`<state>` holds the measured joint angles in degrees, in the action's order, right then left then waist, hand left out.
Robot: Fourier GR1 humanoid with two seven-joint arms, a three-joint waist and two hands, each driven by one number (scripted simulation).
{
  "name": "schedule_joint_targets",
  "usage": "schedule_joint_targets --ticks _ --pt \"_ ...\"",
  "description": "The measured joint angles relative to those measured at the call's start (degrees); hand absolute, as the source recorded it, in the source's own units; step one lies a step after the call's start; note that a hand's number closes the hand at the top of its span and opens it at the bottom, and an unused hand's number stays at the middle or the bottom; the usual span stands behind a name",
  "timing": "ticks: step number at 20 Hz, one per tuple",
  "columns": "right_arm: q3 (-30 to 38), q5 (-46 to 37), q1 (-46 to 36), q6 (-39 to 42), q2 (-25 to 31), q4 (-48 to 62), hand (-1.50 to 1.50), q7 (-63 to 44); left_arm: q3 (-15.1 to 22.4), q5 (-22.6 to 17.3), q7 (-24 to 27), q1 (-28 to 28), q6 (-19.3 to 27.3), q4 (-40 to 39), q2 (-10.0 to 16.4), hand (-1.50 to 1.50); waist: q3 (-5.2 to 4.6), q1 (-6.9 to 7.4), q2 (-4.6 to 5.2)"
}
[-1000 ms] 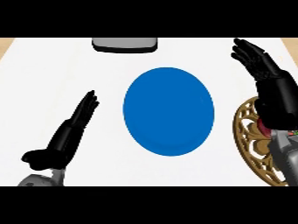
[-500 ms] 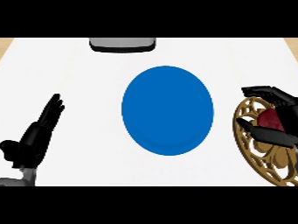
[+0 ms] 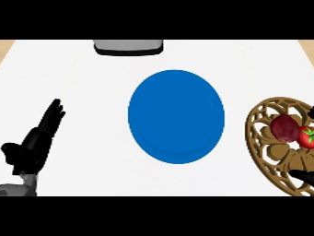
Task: Pick the tomato from the placemat and place it in the plate
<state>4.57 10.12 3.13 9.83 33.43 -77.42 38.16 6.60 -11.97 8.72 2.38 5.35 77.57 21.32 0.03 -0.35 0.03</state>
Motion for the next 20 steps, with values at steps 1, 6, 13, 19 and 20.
schedule_joint_targets --ticks 1,6,13,19,20 --pt "1.1 0.0 0.6 0.2 0.8 -0.1 -1.50 -0.2 -0.5 0.0 0.8 0.0 -0.6 -0.8 0.0 0.00 0.00 -0.01 -0.01" --pt "4.1 -4.2 2.4 0.1 7.4 -0.2 -1.50 -2.7 -0.8 0.6 1.0 0.3 -1.0 -1.7 -0.5 0.00 -0.07 -0.07 -0.05" --pt "1.9 -13.5 3.5 1.5 16.5 -3.3 -1.50 -12.3 -1.1 1.0 1.0 0.2 -1.8 -1.9 -0.5 0.00 -0.11 0.30 -0.04" --pt "1.5 -17.9 3.7 5.6 18.3 -3.8 -1.50 -17.4 -1.8 2.2 1.0 0.9 -1.8 -2.6 -2.1 0.00 -0.07 0.26 -0.05" --pt "1.5 -18.6 3.4 6.1 18.3 -3.8 -1.50 -18.8 -1.8 2.4 0.7 1.0 -1.8 -2.3 -2.3 0.00 -0.06 0.29 -0.05"
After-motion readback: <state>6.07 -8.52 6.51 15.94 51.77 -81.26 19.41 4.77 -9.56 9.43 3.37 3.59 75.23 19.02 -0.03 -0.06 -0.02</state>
